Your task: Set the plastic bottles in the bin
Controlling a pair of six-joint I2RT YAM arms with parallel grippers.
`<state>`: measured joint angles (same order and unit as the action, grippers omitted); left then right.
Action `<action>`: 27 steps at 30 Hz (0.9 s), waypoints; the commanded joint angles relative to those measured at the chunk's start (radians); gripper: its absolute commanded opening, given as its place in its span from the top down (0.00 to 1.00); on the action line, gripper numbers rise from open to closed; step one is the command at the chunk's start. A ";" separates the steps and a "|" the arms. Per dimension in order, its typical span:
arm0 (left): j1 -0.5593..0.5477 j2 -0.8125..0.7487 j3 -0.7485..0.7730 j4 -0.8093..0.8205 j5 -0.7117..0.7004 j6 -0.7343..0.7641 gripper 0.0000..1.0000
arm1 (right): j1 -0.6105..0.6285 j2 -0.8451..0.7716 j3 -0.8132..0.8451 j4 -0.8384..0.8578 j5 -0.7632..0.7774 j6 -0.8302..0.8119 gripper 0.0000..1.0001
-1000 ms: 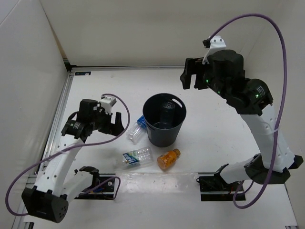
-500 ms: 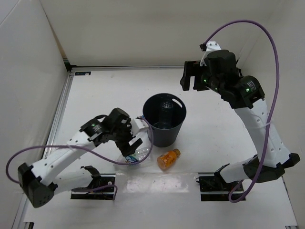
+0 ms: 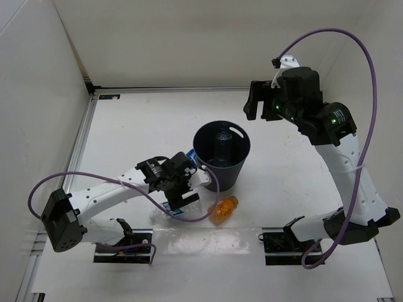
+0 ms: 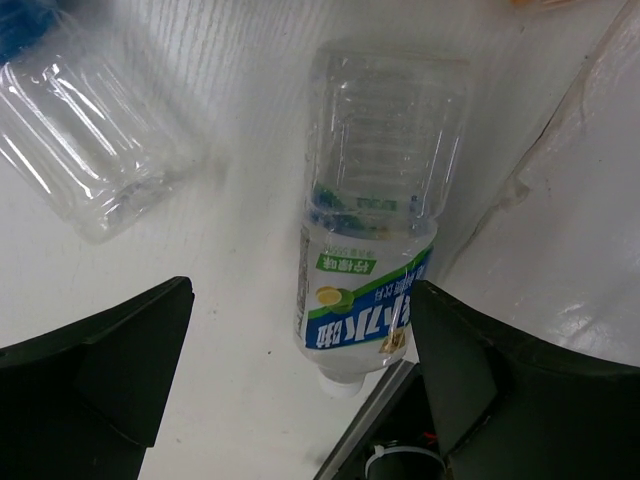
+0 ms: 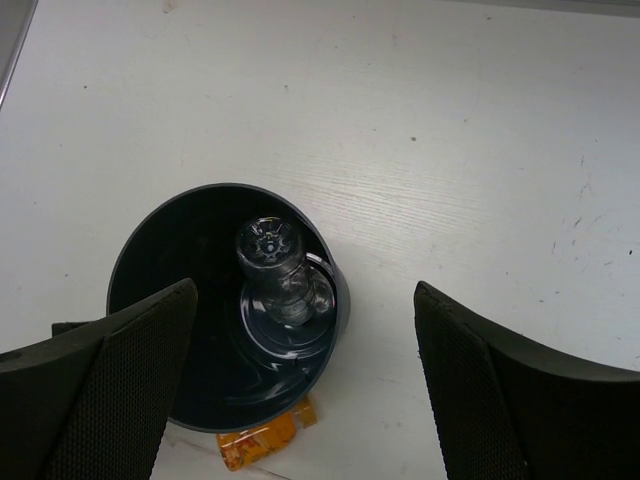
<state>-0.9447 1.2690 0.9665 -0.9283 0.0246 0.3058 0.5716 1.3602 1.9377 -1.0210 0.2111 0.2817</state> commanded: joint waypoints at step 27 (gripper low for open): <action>-0.086 0.201 -0.051 0.204 0.001 -0.059 0.00 | -0.001 0.016 0.081 -0.105 -0.024 0.014 0.10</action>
<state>-1.0252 1.4883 0.9222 -0.7620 0.0181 0.2600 0.5724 1.3823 1.9816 -1.1152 0.1867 0.2855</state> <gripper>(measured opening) 1.000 0.904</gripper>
